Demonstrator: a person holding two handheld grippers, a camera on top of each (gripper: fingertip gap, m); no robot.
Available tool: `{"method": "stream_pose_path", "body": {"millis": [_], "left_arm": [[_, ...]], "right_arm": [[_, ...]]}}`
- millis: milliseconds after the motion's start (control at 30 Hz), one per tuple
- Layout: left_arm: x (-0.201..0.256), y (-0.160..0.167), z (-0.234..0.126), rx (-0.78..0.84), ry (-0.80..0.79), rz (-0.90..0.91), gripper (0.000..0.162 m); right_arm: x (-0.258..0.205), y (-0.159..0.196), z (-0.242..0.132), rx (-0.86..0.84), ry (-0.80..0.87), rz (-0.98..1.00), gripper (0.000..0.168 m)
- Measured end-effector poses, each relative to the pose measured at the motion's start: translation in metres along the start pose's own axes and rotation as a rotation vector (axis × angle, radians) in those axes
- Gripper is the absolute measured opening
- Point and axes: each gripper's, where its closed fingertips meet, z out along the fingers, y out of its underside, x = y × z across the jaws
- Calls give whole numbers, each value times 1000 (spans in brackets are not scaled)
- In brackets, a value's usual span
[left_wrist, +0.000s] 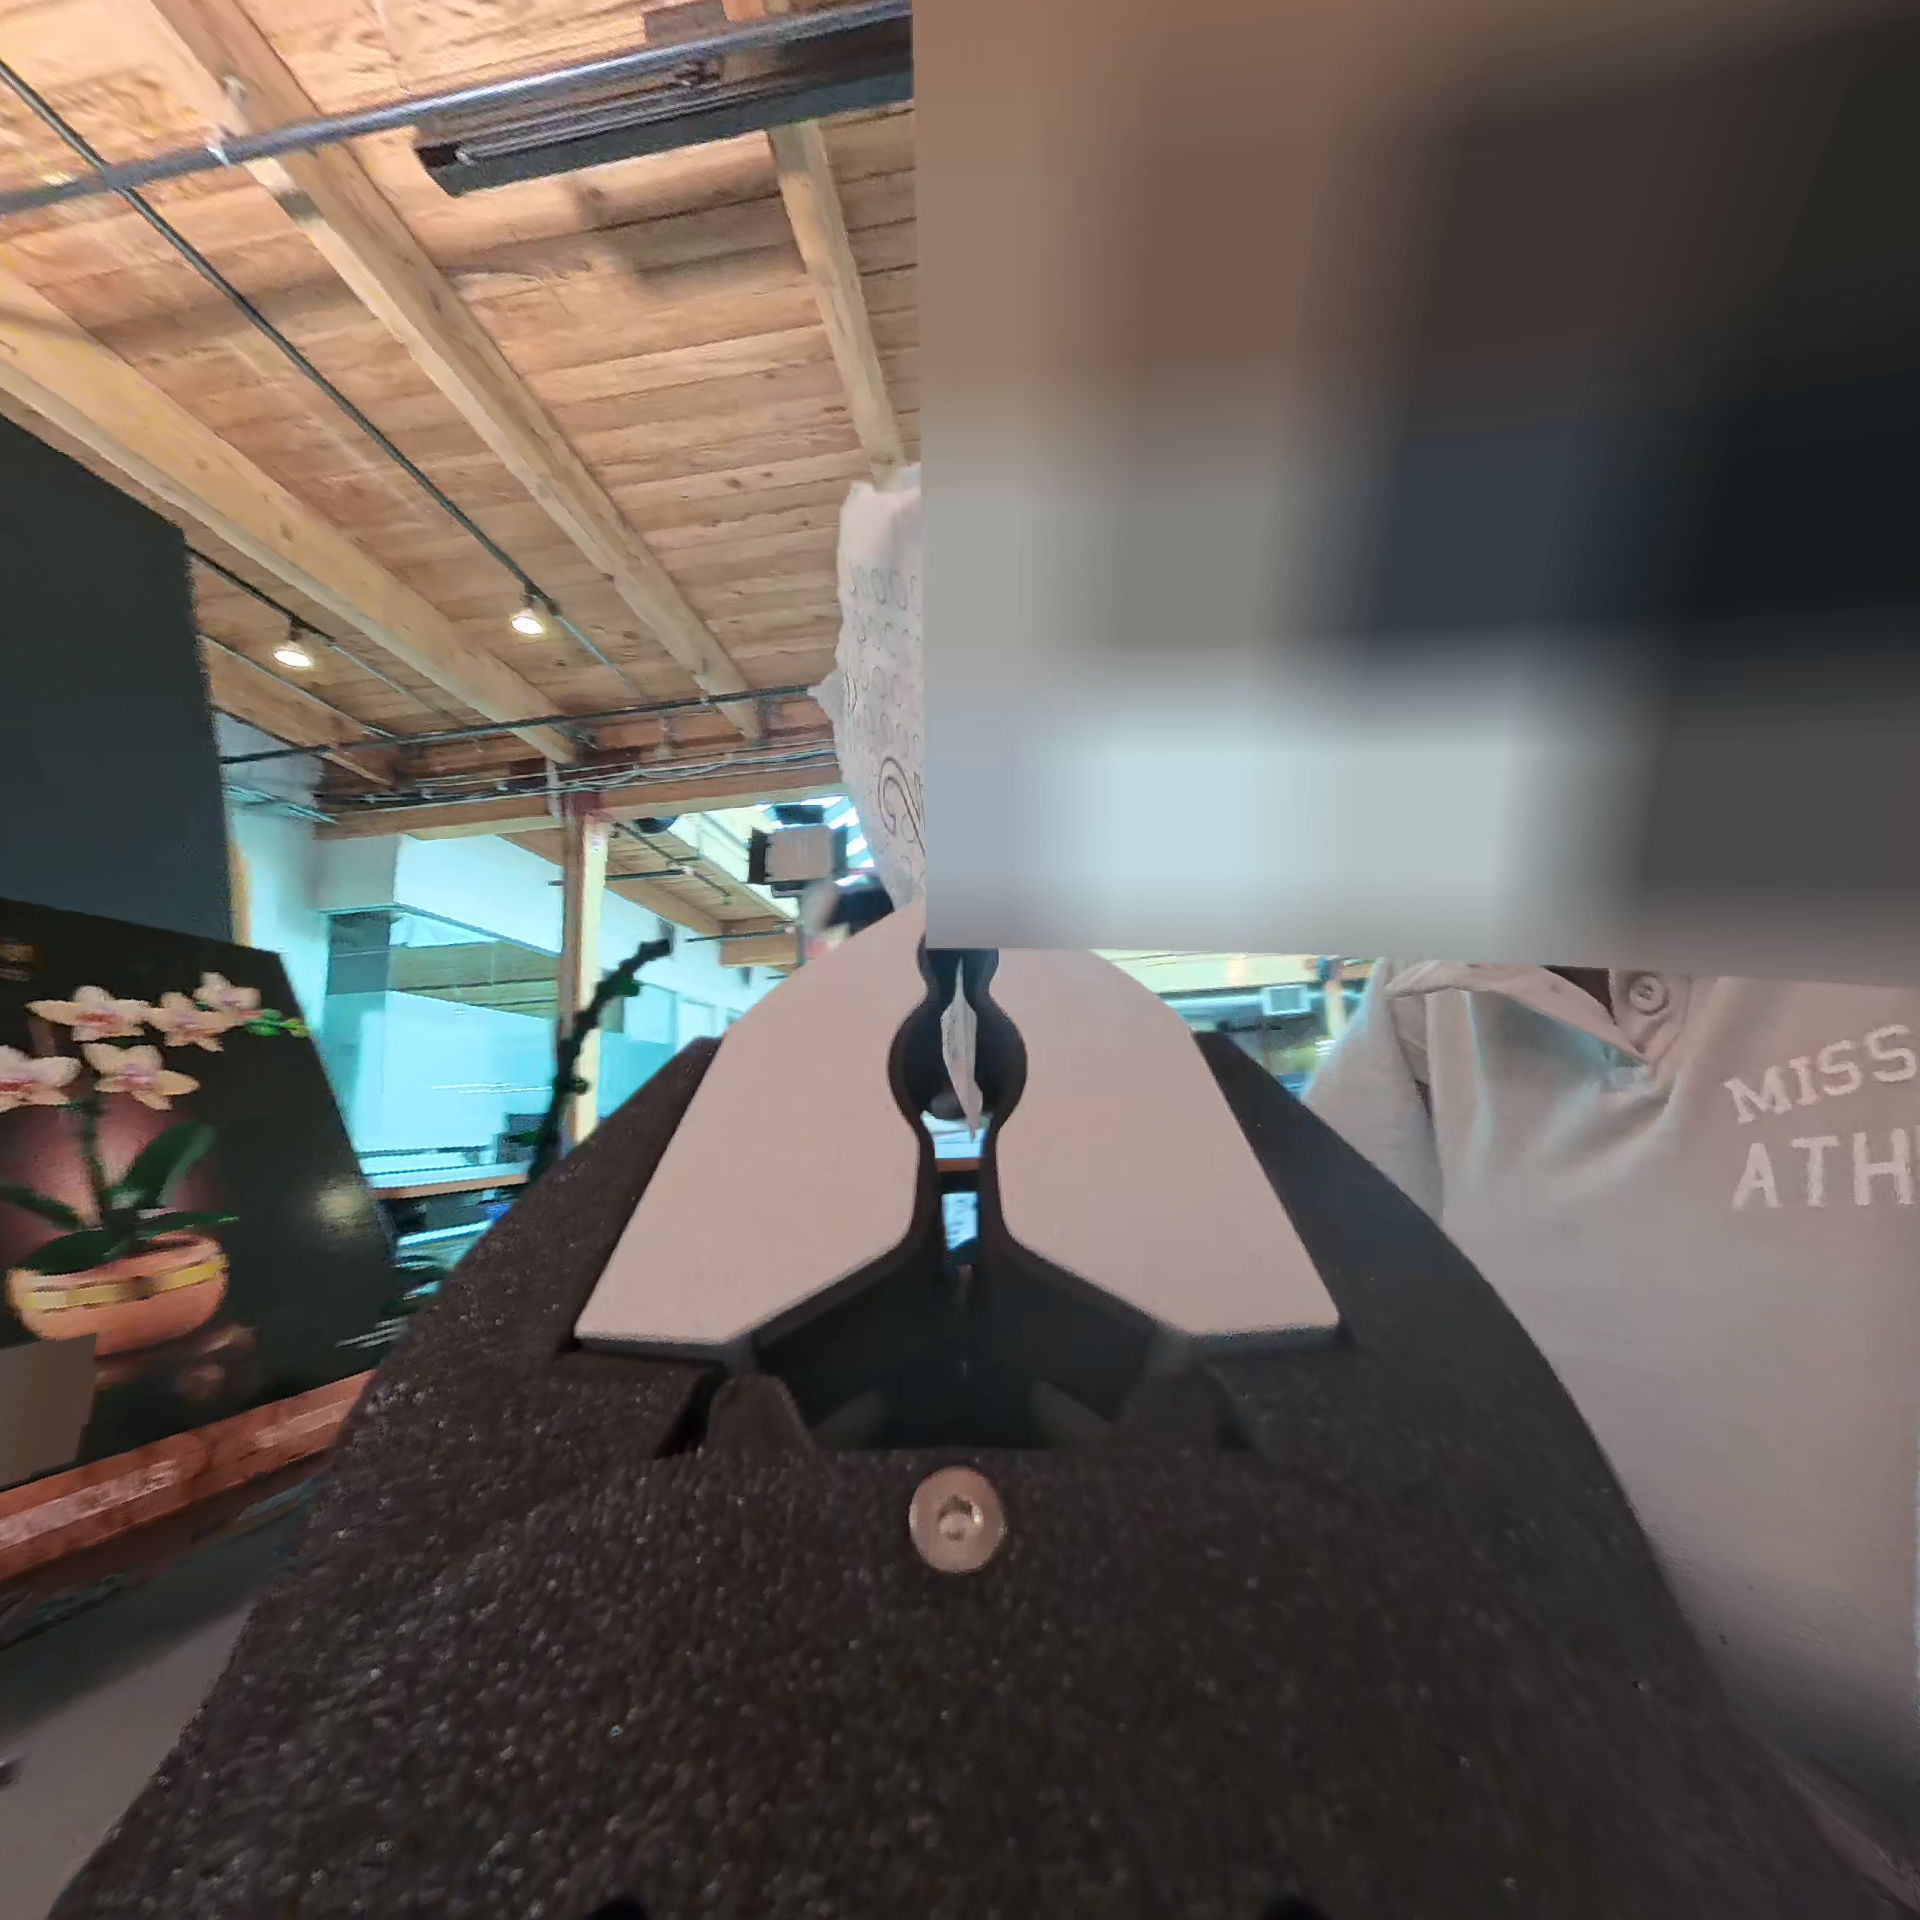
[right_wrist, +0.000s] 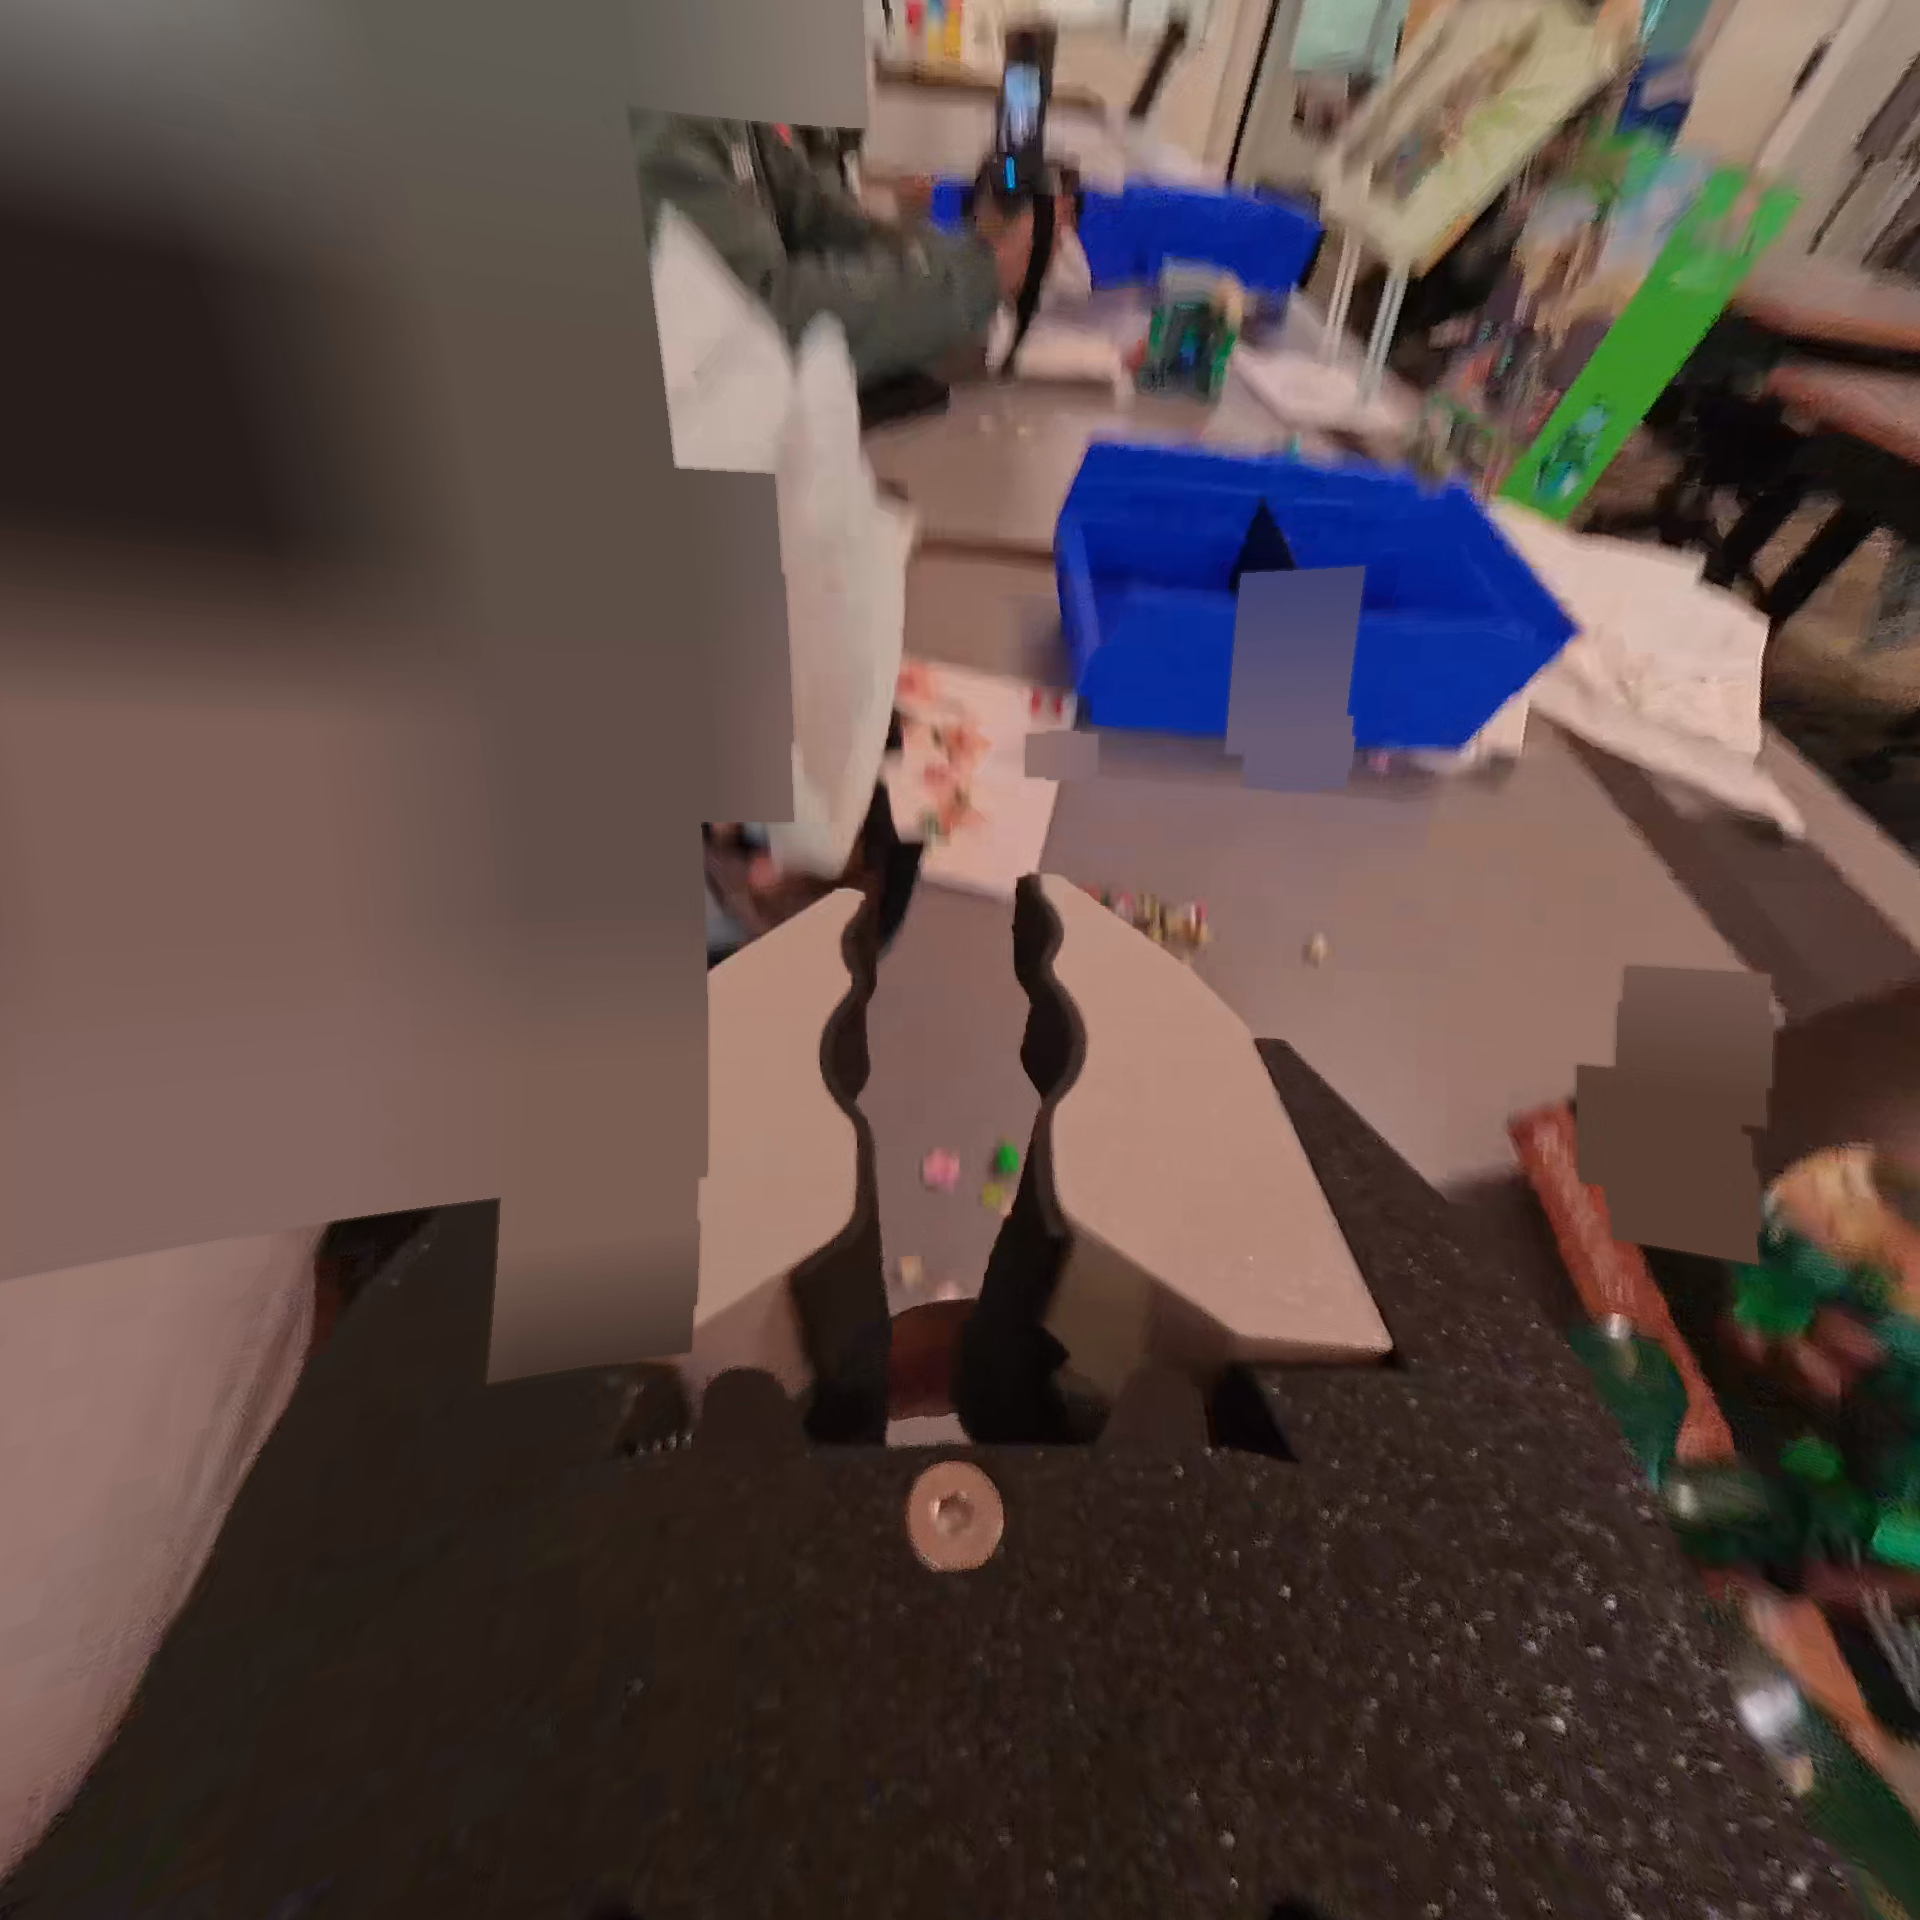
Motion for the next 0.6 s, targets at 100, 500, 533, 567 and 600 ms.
{"method": "stream_pose_path", "body": {"millis": [100, 500, 533, 567, 600], "left_arm": [[-6, -6, -6, -36, -46, 56, 0], [-2, 15, -4, -119, -10, 24, 0], [-2, 18, -4, -130, -11, 25, 0], [-3, 19, -5, -137, -12, 25, 0], [-3, 21, -5, -142, -14, 24, 0]], "right_arm": [[3, 87, 15, -267, 55, 90, 32], [2, 199, 52, -434, 157, 228, 5], [3, 199, 51, -438, 158, 223, 4], [5, 198, 49, -437, 162, 219, 3], [8, 193, 46, -421, 171, 216, 2]]}}
